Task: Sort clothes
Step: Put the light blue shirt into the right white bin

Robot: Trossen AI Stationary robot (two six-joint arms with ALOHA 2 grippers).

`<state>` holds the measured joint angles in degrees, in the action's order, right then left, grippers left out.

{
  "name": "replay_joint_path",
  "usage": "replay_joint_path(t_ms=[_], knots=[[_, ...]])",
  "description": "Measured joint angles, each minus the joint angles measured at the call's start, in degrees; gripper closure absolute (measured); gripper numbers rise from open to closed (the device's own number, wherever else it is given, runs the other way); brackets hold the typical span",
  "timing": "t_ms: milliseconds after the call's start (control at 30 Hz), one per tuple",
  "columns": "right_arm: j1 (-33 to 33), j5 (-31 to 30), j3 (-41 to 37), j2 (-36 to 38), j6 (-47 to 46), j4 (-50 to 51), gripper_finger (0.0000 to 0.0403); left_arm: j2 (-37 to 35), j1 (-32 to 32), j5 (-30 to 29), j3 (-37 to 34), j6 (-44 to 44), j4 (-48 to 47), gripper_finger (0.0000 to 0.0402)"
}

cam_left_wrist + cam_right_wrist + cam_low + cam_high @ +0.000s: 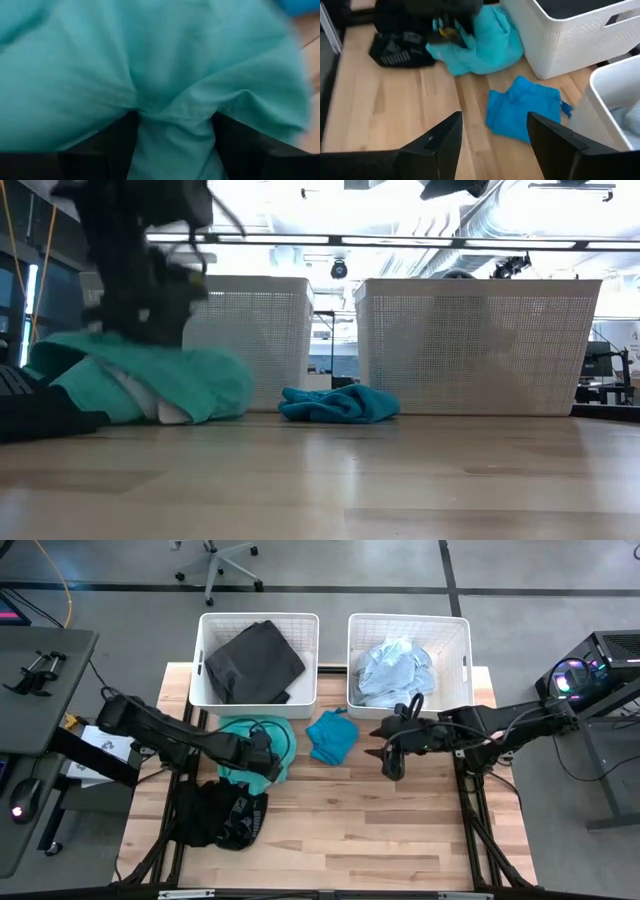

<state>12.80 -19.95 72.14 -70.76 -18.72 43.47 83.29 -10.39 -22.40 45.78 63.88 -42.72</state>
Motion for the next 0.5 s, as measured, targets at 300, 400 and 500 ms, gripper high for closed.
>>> replay_joint_path(t_ms=[300, 400, 500], knots=[[-0.02, 0.99, 0.00, -1.17, 0.95, -5.43, 0.0194, 4.48, 0.60, 11.18, -3.89, -15.95, 18.43, 0.0373], [-0.24, 1.05, 0.00, -3.18, 1.15, -7.65, 0.0194, 2.78, 0.16, 12.25, -0.79, -21.42, 19.94, 0.0385], [-0.80, 4.08, 0.00, -5.82, 2.91, -11.32, 0.0189, 0.45, -0.86, 11.61, 4.34, -27.98, 19.91, 0.0396]])
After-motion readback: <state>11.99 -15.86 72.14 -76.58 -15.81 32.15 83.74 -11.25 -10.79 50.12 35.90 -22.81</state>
